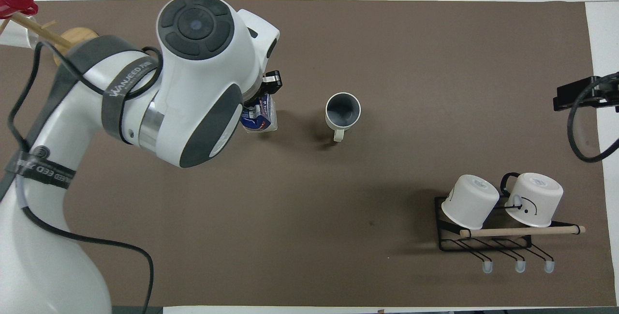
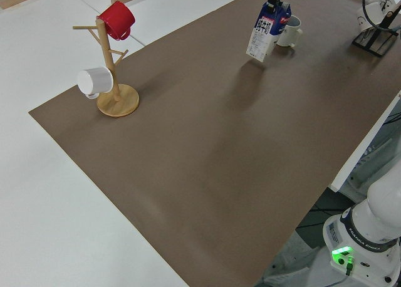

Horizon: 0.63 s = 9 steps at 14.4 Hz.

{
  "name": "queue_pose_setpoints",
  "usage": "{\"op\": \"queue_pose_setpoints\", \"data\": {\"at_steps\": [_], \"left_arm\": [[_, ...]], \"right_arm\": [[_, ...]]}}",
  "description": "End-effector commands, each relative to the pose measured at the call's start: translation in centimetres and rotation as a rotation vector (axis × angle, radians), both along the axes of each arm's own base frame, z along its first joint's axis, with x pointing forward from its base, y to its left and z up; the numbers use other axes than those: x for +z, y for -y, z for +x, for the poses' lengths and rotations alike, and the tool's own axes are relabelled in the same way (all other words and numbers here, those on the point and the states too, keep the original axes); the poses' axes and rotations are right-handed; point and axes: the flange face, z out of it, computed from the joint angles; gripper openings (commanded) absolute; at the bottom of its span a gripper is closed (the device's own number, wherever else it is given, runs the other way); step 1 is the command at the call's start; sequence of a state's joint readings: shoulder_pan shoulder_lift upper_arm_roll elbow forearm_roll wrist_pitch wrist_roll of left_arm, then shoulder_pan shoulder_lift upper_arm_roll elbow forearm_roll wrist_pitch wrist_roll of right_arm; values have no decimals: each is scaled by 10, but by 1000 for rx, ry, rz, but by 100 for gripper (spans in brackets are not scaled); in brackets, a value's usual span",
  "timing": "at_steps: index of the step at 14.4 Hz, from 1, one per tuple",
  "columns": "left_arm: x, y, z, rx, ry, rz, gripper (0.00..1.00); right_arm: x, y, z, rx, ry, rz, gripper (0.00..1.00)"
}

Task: Place cup and milk on table
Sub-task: 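Carry the milk carton beside the mug while the right gripper withdraws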

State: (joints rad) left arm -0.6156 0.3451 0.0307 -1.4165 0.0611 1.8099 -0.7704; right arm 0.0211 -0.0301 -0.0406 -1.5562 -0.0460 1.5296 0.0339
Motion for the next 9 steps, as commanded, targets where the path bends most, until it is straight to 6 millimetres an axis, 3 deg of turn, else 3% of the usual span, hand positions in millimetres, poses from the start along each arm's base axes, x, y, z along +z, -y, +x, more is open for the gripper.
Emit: {"op": "queue_pose_setpoints", "data": {"at_steps": [1,2,4,6,7,9], "left_arm": [[-1,26,4,45,35,18,0],[-8,43,2,44,35,21,0],[-10,51,5,47,43,13,0],[-16,70,-8,15,43,14,0],[-27,76,-9,13,32,24,0],[-32,80,-10,24,34,21,0]], "right_arm": [[0,-1,2,24,-15,-10,100],[-1,-2,2,26,-14,-8,100],[-3,-3,2,27,-17,0,100],[-3,-4,1,28,-21,1,100],[-3,-7,1,33,-23,3,100],[-1,-12,1,38,-35,6,100]]}}
